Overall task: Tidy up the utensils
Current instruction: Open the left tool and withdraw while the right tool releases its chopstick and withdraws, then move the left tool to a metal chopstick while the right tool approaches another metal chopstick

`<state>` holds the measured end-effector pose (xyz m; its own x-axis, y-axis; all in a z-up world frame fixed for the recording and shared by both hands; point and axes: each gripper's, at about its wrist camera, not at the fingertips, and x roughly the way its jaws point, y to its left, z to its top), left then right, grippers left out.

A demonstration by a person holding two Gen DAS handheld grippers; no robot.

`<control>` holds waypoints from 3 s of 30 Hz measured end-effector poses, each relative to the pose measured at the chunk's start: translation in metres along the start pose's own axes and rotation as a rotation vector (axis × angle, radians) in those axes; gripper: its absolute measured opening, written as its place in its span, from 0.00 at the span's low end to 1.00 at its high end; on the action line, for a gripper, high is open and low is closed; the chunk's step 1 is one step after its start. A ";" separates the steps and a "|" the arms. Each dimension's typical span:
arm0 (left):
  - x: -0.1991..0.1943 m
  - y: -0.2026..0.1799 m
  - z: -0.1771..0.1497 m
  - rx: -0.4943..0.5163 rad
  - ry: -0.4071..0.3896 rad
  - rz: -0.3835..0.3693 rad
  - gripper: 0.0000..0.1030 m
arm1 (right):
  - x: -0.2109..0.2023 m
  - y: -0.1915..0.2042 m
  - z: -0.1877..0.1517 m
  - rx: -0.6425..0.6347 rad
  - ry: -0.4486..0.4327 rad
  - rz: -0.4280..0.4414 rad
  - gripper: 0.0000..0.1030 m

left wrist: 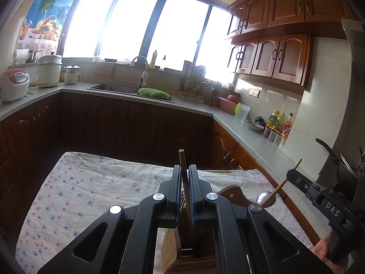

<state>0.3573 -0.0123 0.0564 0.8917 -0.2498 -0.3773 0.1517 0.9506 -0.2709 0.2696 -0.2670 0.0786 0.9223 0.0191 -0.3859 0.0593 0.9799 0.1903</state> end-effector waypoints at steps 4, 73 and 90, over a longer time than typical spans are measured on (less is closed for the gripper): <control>-0.014 0.009 0.001 -0.016 -0.015 -0.014 0.33 | -0.005 -0.005 0.004 0.033 -0.007 0.015 0.27; -0.162 0.028 -0.129 -0.149 0.314 0.146 0.81 | -0.090 -0.009 -0.172 0.043 0.420 -0.070 0.65; -0.047 -0.032 -0.148 0.124 0.581 0.121 0.64 | -0.053 -0.030 -0.186 -0.034 0.582 -0.169 0.44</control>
<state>0.2474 -0.0588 -0.0484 0.5326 -0.1655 -0.8301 0.1436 0.9841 -0.1041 0.1477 -0.2601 -0.0742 0.5406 -0.0418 -0.8403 0.1657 0.9845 0.0577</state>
